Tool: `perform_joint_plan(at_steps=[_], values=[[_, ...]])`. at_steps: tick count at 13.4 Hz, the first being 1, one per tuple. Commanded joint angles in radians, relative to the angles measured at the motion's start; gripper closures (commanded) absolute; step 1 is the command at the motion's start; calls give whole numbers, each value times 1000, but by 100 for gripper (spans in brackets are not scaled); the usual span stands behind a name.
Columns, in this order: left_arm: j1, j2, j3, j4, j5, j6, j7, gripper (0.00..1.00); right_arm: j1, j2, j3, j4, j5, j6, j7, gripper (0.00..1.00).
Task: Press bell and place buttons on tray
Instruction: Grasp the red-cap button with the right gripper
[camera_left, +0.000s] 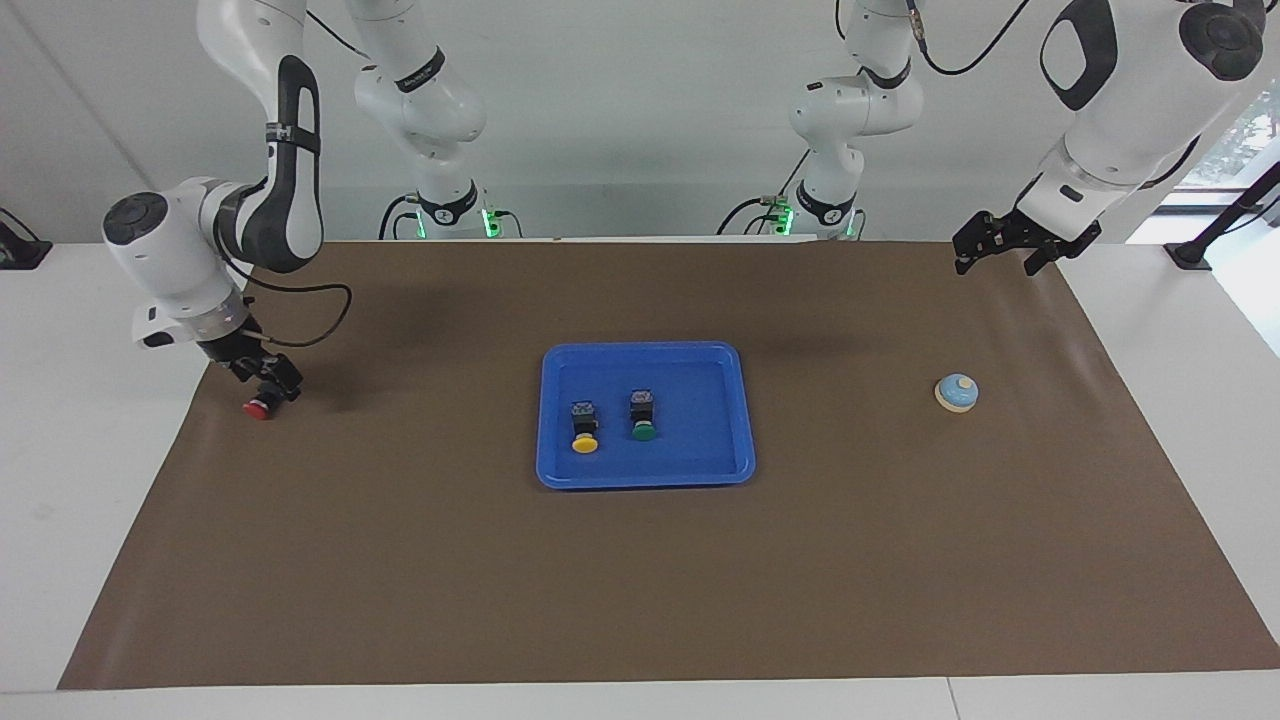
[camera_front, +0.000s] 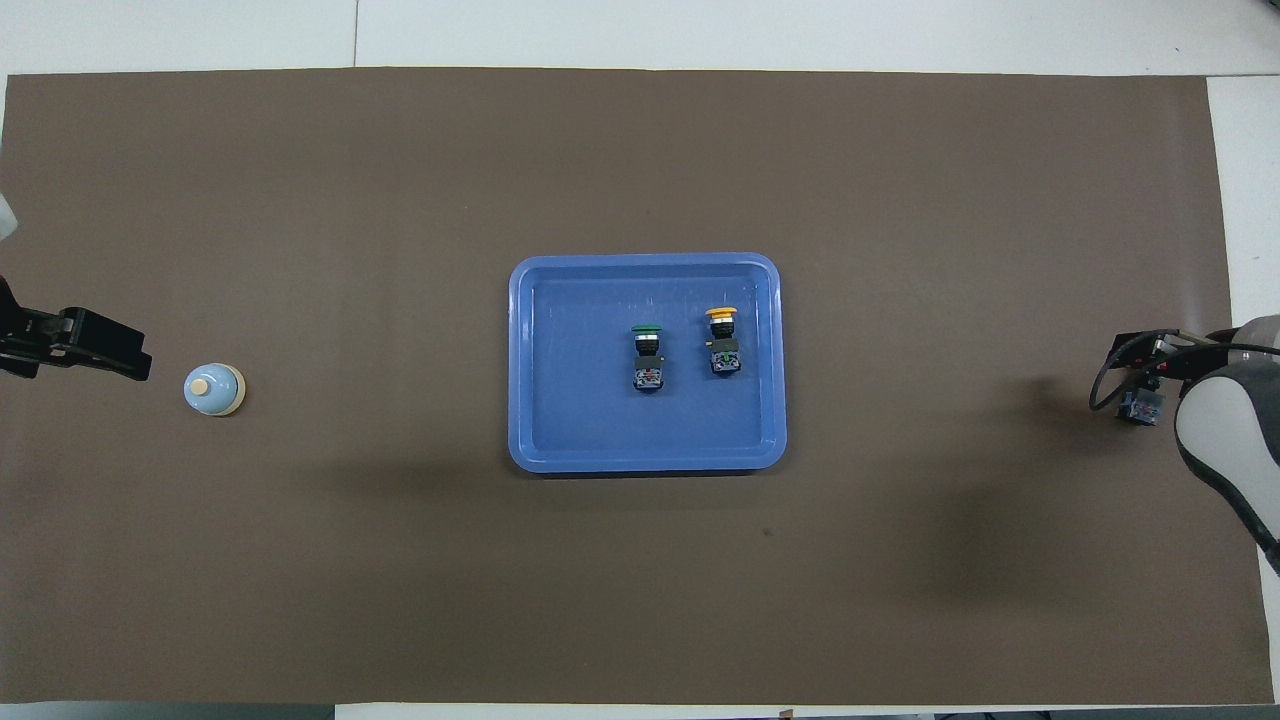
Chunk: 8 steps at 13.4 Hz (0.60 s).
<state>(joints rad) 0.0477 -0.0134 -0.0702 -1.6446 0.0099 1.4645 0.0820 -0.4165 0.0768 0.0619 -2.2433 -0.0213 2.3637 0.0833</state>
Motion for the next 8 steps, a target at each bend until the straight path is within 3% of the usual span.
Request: perform_joint_plan(at_steps=[1,5,8], values=[[3,-8,-2,3,5,-10,-2,0,-70,-43,18,-94,-12,92,-63,0],[3,-8,-2,3,5,-9,-2,0,-102,-34,18,-163,-12,189,-73,1],[3,-8,0,3,5,-10,-2,0,-140,29,18,-165,-12,259,-121,12]])
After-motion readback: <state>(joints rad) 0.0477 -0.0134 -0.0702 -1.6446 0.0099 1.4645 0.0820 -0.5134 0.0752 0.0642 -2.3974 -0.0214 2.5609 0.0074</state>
